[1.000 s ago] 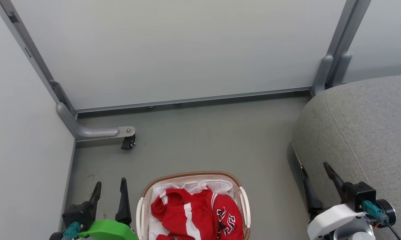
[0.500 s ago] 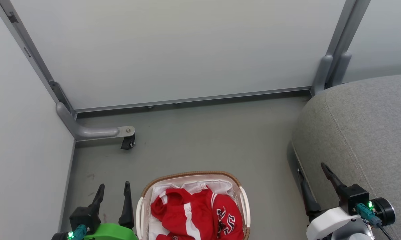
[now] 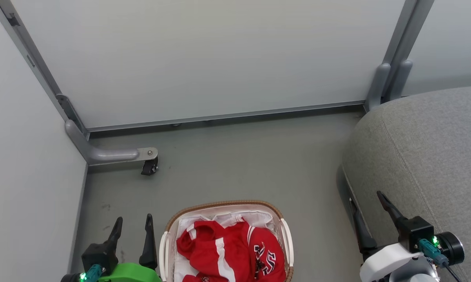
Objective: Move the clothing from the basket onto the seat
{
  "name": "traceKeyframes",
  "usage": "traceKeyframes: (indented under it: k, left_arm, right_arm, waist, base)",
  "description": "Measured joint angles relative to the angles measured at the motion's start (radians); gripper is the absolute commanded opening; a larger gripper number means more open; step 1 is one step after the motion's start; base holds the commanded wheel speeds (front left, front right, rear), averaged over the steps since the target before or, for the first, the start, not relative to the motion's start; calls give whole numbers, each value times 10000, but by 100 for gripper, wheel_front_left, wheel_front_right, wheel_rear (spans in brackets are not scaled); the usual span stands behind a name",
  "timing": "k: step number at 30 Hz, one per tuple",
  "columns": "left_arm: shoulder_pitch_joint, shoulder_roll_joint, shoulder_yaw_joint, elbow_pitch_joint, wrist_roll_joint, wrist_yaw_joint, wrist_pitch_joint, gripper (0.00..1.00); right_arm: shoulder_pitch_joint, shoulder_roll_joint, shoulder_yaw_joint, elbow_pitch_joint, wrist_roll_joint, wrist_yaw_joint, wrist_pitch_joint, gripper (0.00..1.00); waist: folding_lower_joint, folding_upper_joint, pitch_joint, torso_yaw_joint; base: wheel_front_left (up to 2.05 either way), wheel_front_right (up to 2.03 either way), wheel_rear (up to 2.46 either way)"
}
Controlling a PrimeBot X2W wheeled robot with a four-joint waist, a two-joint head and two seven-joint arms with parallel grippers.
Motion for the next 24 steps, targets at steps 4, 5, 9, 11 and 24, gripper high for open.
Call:
traceKeyframes:
  k: [4,5,9,11,24]
  left_arm:
    - [0,0,-6,0,0,-2,0,100]
    - [0,0,-21,4,13,-12,0,100]
    - [-1,0,-90,4,69,-13,0,100]
    - [-12,0,-109,0,92,-13,0,100]
    - [-1783,63,-54,1158,832,-263,-17,100]
  right_arm:
    - [1,0,-2,-27,0,0,0,100]
    - [1,0,-2,-75,0,0,-2,100]
    - [0,0,-4,-176,0,2,-2,100]
    - [-2,0,-4,-226,0,2,-2,100]
    - [-1192,-6,209,-761,-151,4,-2,100]
  waist:
    - [0,0,28,-11]
    - [0,0,41,-14]
    - [0,0,117,-25]
    - [0,0,177,-38]
    - [0,0,1502,-295]
  base:
    - [0,0,0]
    - [0,0,0]
    - [0,0,0]
    - [0,0,0]
    - [0,0,0]
